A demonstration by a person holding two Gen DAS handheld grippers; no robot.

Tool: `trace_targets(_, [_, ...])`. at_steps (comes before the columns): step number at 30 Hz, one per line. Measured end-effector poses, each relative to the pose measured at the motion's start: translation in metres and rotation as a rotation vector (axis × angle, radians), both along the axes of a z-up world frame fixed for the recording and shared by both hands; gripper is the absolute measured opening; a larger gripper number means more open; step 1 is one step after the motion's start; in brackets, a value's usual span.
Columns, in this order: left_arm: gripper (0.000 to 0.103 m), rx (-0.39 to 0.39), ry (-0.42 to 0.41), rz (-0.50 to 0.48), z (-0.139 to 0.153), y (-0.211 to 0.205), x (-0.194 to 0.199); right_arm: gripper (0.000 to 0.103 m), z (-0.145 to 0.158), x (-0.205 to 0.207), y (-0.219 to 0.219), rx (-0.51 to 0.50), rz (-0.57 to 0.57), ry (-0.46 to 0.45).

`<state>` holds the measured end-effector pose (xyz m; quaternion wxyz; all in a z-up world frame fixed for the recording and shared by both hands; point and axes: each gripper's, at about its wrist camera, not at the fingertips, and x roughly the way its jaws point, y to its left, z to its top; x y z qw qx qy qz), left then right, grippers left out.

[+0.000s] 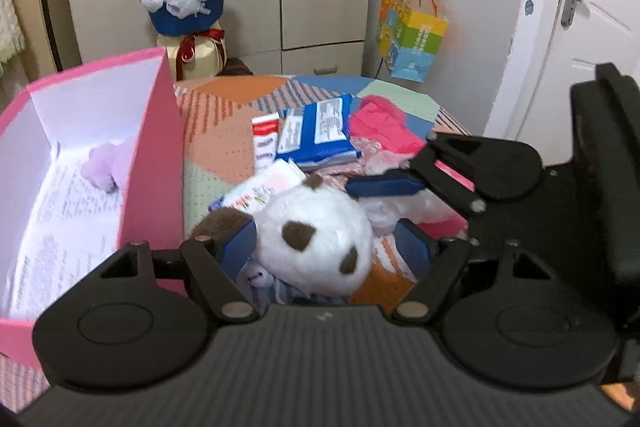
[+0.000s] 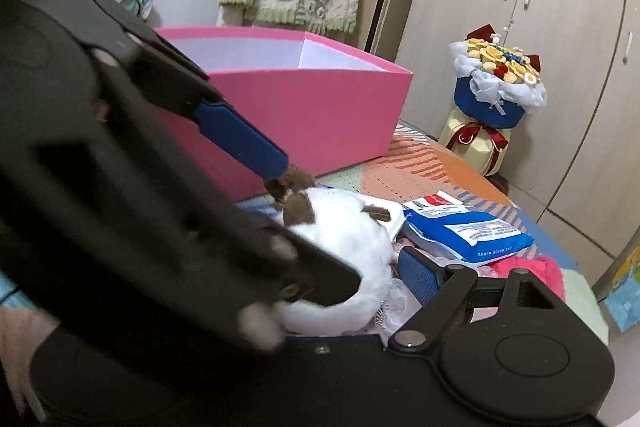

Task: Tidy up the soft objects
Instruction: 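Move the left tool to the white plush dog and grasp it, then lift the white plush dog with the left gripper and carry it into the box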

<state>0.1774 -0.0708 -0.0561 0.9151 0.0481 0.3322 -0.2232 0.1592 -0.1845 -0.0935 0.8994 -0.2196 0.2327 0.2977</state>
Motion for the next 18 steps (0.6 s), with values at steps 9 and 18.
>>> trace_targets(9, [0.076,-0.168,0.057,0.138,-0.022,0.016,0.006,0.087,-0.008,0.008,0.001,-0.069,0.041,-0.007])
trace_targets(18, [0.052,-0.243,0.170,0.156,-0.038,0.022,0.016,0.072,-0.010,0.001,0.007,-0.063,-0.007,-0.028])
